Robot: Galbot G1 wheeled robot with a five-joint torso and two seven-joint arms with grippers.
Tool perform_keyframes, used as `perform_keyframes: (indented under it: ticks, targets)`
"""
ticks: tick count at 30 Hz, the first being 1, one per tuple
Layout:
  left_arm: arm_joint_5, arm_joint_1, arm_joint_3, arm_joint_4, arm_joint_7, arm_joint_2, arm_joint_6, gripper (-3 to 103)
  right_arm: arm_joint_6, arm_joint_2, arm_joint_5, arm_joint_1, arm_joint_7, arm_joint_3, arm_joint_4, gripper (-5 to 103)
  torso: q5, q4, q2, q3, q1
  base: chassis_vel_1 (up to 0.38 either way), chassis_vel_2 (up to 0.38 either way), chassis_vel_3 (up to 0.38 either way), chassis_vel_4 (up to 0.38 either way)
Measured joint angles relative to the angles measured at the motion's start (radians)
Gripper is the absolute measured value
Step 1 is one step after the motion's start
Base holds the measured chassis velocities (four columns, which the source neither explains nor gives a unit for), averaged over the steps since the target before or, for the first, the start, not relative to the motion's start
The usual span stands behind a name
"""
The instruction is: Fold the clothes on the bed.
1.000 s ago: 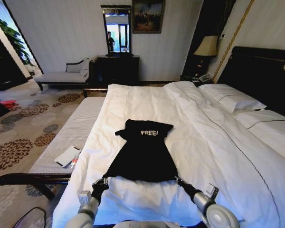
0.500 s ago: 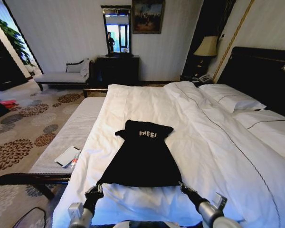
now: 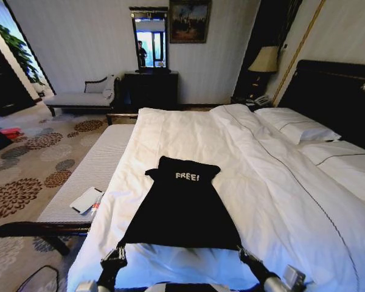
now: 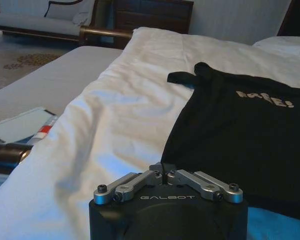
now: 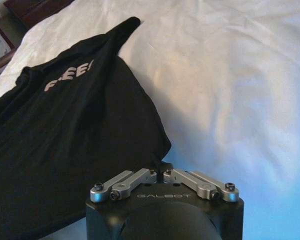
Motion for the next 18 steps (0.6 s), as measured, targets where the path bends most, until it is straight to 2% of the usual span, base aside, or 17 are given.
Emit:
perform_keyframes:
  ticks: [9,17,18]
  targets:
    - [0.046,0.057,0.013,0.004,-0.019,0.007,-0.020,0,0.014,0.032,-0.077,-0.045,-0.001,-0.035,0.011,1,-0.0001,0.0000,0.000,0.000,0.000,0.000,0.000,0.000,0.000]
    - [0.063,0.044,0.025,0.029,-0.028,0.004,-0.019,0,0.014,0.029,-0.095,-0.035,0.000,-0.058,-0.005,1,0.0001,0.0001,0.000,0.000,0.000,0.000,0.000,0.000,0.000]
    - [0.063,0.030,0.026,0.037,-0.036,0.003,-0.010,0,0.014,0.028,-0.099,-0.027,-0.001,-0.065,-0.011,-2,0.0000,0.0000,0.000,0.000,0.000,0.000,0.000,0.000,0.000]
